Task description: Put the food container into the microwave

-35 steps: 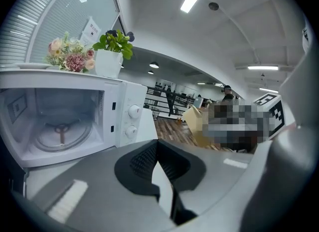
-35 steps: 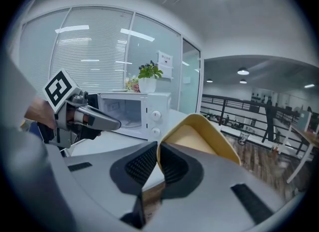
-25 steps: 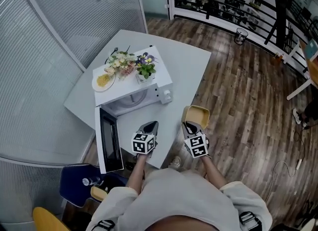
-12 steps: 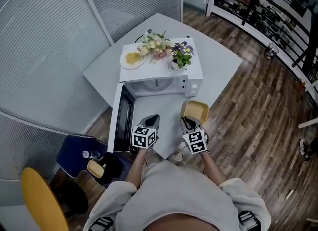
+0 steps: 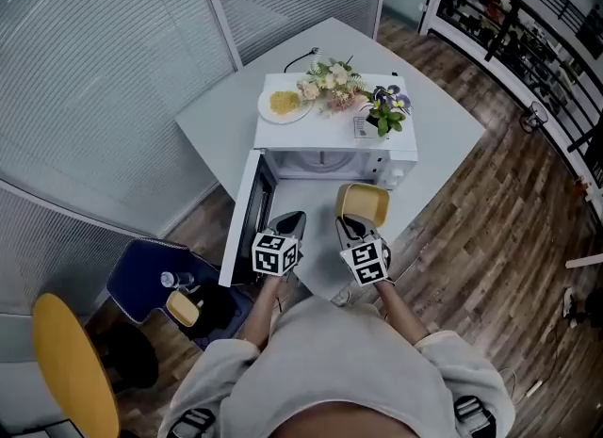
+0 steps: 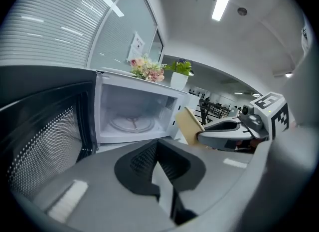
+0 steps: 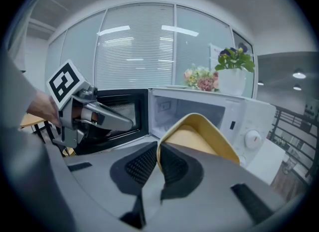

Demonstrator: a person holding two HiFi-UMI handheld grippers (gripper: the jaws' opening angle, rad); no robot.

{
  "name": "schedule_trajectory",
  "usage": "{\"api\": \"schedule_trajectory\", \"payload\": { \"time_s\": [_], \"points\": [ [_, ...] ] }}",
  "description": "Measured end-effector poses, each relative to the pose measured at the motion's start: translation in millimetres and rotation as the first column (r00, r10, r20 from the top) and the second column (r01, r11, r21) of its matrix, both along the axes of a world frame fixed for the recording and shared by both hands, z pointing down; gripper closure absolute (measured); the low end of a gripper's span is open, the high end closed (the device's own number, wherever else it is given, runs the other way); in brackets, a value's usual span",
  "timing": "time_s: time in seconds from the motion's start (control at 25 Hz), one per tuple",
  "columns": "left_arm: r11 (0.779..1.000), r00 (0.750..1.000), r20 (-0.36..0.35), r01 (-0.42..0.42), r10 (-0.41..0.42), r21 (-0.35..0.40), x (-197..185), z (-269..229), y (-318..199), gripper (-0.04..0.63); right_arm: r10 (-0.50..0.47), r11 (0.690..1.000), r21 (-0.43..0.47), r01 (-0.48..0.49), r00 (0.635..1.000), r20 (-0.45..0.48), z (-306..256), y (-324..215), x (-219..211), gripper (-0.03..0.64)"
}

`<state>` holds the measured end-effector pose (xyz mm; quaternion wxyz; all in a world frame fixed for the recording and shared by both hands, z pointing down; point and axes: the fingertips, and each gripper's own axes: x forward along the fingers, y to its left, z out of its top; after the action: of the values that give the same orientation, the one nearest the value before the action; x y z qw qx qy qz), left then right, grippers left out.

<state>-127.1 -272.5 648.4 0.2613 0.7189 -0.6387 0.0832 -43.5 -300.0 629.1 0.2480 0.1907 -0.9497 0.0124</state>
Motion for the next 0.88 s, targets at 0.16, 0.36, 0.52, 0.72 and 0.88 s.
{"api": "schedule_trajectory", "payload": {
  "time_s": [0.16, 0.36, 0.52, 0.72, 0.88],
  "points": [
    [1.000, 1.000, -0.018, -0.001, 0.001, 0.009, -9, -1, -10, 0.584, -0.021, 1.000, 0.004, 0.021, 1.000, -0.012, -1, -2, -18, 0.586],
    [1.000, 0.999, -0.036, -0.006, 0.006, 0.007, -16, 3, -19, 0.584, -0.037, 0.999, 0.001, 0.037, 0.999, -0.019, 2, -7, -35, 0.588],
    [1.000, 0.999, -0.048, -0.011, 0.011, 0.000, -18, 7, -23, 0.584, -0.050, 0.999, 0.001, 0.050, 0.998, -0.026, 3, -13, -45, 0.588],
    [1.000, 0.999, -0.047, -0.012, 0.012, -0.007, -22, 11, -25, 0.584, -0.075, 0.997, 0.005, 0.075, 0.997, -0.036, 4, -21, -58, 0.588],
    [1.000, 0.999, -0.050, -0.013, 0.012, -0.010, -26, 12, -27, 0.584, -0.093, 0.996, 0.014, 0.094, 0.995, -0.044, 4, -29, -70, 0.588]
  ]
}}
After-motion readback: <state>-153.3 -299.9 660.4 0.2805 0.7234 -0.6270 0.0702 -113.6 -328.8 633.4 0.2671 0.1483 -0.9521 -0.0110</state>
